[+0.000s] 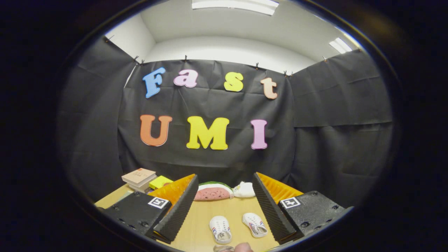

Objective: Open the storage box then place both shoes into the box .Put the left shoe in first, then the right shoe, with the right side of both shoes facing outward in a uniform manner.

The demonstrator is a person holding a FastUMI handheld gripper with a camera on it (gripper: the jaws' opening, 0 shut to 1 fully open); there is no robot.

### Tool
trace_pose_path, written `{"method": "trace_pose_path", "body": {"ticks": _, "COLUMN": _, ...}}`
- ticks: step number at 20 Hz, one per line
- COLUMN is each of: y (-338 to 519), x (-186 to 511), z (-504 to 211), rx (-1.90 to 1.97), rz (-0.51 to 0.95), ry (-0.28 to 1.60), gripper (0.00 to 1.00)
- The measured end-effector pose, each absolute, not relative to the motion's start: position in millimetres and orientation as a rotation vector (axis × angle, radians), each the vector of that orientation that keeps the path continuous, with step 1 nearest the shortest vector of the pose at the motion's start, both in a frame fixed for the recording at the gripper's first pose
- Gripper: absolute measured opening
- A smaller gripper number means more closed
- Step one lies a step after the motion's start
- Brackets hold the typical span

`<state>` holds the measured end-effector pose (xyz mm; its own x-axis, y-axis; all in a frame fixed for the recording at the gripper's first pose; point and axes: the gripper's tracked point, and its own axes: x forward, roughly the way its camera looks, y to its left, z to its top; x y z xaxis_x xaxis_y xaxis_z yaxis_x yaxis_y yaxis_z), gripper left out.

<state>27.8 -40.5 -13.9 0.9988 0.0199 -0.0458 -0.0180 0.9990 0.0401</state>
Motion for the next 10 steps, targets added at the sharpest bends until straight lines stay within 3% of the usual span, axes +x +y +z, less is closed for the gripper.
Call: {"method": "trace_pose_path", "body": {"ticks": 10, "y": -20, "x": 58, "z": -77, "rx": 0.19, "rz": 0.269, "ry": 0.188, "gripper": 1.0}}
